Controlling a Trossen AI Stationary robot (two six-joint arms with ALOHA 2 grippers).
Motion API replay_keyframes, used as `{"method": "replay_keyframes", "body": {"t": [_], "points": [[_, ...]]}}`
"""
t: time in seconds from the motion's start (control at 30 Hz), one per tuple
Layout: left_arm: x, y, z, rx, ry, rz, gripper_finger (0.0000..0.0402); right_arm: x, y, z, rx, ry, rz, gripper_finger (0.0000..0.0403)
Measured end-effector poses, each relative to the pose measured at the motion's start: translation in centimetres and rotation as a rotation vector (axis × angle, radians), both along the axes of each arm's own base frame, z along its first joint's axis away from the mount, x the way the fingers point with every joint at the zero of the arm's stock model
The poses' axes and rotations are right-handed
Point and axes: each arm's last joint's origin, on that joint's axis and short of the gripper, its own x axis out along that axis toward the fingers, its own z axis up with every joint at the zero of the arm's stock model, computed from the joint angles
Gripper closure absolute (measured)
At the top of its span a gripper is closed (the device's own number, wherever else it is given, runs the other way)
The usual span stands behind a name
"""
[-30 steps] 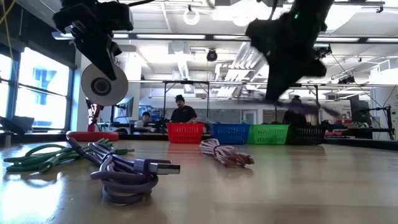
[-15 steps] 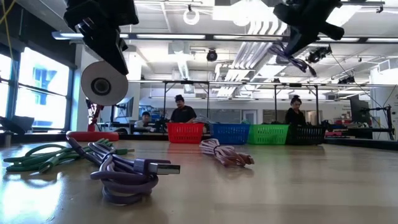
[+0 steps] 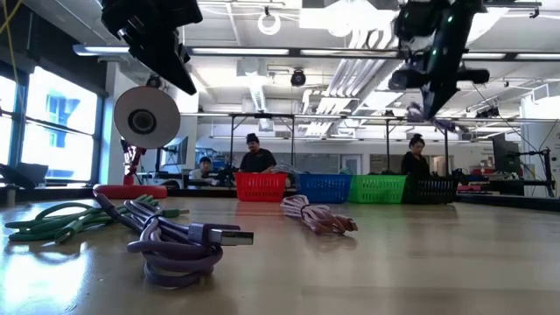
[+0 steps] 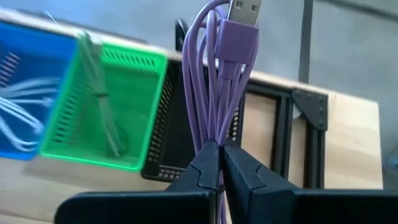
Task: Pick & Place USB Port
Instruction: Put the right purple charger cable into the black bin
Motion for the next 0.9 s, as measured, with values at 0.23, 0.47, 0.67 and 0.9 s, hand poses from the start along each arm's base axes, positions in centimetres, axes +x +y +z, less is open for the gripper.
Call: {"method": "replay_keyframes", "body": {"t": [0.23,0.47,0.67,0.9], "points": [[0.0,0.0,0.0,0.002,0.001,0.002,0.0401,1.9,-3.8,-4.0,0.118,0.098,0.032,0.0402],[0.0,0.0,-0.1,0.002,0.007,0.002,0.0401,3.6,-6.7,-7.7,0.164,0.121,0.059,0.0402],[0.0,0.0,-0.1,0.004,0.007,0.001,0.0401,3.6,-8.1,-9.3,0.181,0.149,0.043,0.0402],[0.0,0.0,-0.1,0.022,0.011,-0.015,0.0401,3.6,-8.2,-9.9,0.255,0.094,0.047,0.0401]]}}
